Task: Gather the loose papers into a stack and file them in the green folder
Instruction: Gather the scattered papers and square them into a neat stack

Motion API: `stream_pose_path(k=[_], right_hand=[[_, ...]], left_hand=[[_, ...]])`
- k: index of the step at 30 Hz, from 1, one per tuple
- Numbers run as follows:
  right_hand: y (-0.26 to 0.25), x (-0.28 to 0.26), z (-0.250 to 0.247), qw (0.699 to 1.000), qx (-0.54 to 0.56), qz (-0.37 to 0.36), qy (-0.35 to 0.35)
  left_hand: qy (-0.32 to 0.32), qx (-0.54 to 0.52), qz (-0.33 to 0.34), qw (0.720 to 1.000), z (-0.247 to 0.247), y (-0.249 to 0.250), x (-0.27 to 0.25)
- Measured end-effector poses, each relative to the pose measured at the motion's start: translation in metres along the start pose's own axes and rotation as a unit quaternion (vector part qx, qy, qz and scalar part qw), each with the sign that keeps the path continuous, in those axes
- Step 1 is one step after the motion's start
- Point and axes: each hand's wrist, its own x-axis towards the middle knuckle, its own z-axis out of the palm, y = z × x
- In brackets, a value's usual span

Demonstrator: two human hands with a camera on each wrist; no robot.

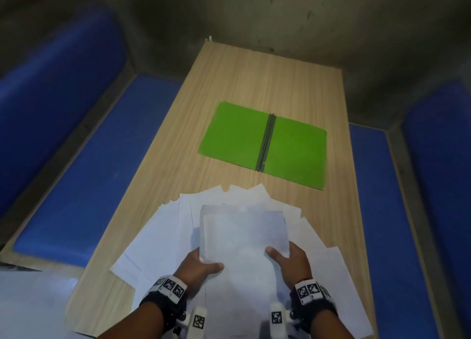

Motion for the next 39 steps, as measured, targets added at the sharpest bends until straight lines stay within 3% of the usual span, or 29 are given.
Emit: stream_pose_path(k=[4,7,10,16,19,23,25,28,32,37,39], right_hand=[[-0.009,-0.002,-0.005,0.998,0.050,0.021,0.030],[0.004,-0.003,-0.007,0.994,-0.031,0.096,-0.036],[0.029,-0.008,-0.012,0.990,-0.065,0.102,-0.073],[0.049,-0.020,-0.006,0.994,-0.044,0.097,-0.009],[0.045,-0.025,-0.006,0.995,-0.032,0.097,0.012],[0.048,-0.033,-0.024,0.979,0.063,0.150,0.127],[0.053,-0.036,-0.036,0.979,0.042,0.136,0.143],[0.054,-0.040,-0.047,0.991,-0.035,0.107,0.074],[0.059,-0.038,-0.033,0.987,-0.098,0.129,-0.007],[0.058,-0.010,-0.013,0.967,-0.101,0.233,-0.005],[0.047,-0.003,-0.012,0.957,-0.085,0.268,0.072]], left_hand=[[-0.003,-0.015,-0.003,1.000,-0.009,0.008,0.001],[0.032,-0.004,-0.006,0.999,-0.020,0.006,0.001],[0.077,-0.006,-0.015,0.997,-0.031,0.002,0.000],[0.043,-0.023,-0.033,0.998,-0.027,-0.005,0.000],[0.060,-0.014,-0.029,0.998,-0.025,-0.009,0.007],[0.077,-0.037,-0.035,0.996,-0.028,-0.007,0.005],[0.081,-0.043,-0.030,0.995,-0.028,-0.007,0.003],[0.086,-0.045,-0.025,0.995,-0.026,-0.007,0.004],[0.075,-0.017,-0.015,0.997,-0.023,-0.009,0.002],[0.077,0.040,-0.009,0.996,-0.017,-0.014,0.000],[0.083,0.068,-0.001,0.994,-0.018,-0.014,-0.003]])
